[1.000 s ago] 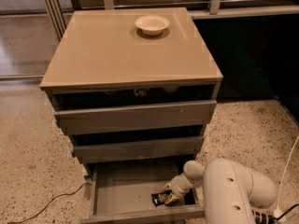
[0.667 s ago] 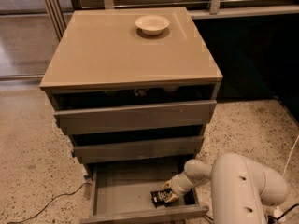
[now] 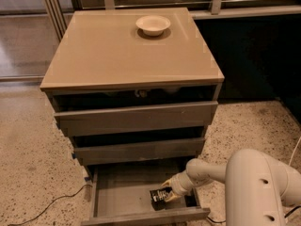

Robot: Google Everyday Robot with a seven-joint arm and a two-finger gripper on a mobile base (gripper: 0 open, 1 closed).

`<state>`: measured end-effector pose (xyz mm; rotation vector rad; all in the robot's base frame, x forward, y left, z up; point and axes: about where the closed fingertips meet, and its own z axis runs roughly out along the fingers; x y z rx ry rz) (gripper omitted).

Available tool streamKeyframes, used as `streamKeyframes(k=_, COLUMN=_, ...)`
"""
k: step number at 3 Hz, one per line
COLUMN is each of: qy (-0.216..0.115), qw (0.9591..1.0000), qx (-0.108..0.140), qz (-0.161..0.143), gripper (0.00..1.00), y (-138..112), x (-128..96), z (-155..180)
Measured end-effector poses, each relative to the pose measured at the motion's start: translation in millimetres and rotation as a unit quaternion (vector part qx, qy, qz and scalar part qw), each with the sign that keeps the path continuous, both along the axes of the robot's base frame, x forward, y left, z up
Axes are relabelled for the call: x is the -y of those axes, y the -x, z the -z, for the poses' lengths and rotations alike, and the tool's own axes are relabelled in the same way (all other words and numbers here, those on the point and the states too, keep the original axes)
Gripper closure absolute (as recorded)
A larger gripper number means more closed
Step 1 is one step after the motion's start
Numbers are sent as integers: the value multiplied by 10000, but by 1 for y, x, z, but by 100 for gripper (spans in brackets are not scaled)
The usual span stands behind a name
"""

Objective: Pick rxbar chocolate from bottom drawer and place on counter

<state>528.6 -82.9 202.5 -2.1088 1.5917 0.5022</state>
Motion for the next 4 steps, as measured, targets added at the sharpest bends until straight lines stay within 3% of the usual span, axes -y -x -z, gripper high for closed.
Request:
streamKeyframes(k=1, qy=-70, qw=9994, qx=328, qz=-42, gripper=100, y=-3, x=-1, z=-36)
streamKeyframes(k=2, qy=-145, qw=9978, qx=649, qz=61, gripper=100, y=-8, x=12, z=-94)
streamKeyframes(k=4, qy=-188, qw=9969, qx=757, qz=-68, gripper=100, y=-12, x=1, z=-142)
